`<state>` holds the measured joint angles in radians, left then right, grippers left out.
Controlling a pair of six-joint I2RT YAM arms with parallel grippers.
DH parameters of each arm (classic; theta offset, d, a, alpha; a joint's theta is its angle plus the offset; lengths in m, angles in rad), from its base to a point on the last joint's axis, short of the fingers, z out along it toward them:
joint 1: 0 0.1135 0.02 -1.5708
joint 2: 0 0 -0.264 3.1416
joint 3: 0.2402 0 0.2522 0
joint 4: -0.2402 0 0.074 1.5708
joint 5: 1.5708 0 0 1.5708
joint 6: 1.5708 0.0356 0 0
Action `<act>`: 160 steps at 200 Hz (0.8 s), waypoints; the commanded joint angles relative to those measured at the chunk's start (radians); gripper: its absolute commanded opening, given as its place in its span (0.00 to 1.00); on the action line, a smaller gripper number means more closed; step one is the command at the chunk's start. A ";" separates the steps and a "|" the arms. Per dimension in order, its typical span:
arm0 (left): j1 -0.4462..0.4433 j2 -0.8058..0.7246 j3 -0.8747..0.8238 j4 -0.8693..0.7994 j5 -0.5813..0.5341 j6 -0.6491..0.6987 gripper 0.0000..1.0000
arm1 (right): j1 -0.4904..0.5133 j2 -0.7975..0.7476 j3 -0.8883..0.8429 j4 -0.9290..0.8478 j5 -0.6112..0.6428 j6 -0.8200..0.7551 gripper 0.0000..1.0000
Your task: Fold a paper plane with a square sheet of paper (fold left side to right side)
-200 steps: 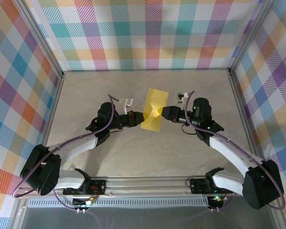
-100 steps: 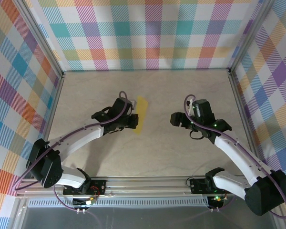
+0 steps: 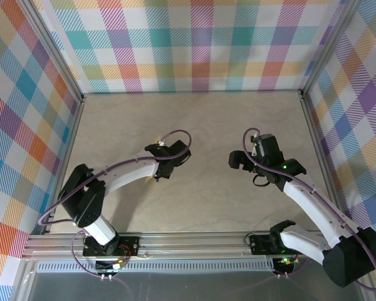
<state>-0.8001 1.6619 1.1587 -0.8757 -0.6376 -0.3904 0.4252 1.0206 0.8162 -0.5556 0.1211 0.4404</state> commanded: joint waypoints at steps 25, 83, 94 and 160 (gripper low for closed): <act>-0.060 0.117 0.070 -0.090 -0.043 -0.106 0.00 | -0.010 -0.026 -0.022 -0.009 0.007 0.007 0.99; -0.066 0.151 0.053 0.119 0.330 -0.162 0.00 | -0.023 -0.022 -0.025 0.003 -0.043 0.003 0.99; -0.066 0.159 0.053 0.148 0.383 -0.174 0.00 | -0.026 -0.020 -0.025 0.004 -0.054 0.000 0.99; -0.065 0.223 0.072 0.255 0.565 -0.223 0.11 | -0.040 0.003 -0.036 0.026 -0.119 0.001 0.99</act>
<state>-0.8608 1.8553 1.2060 -0.6632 -0.1699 -0.5804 0.3920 1.0157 0.7971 -0.5533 0.0441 0.4400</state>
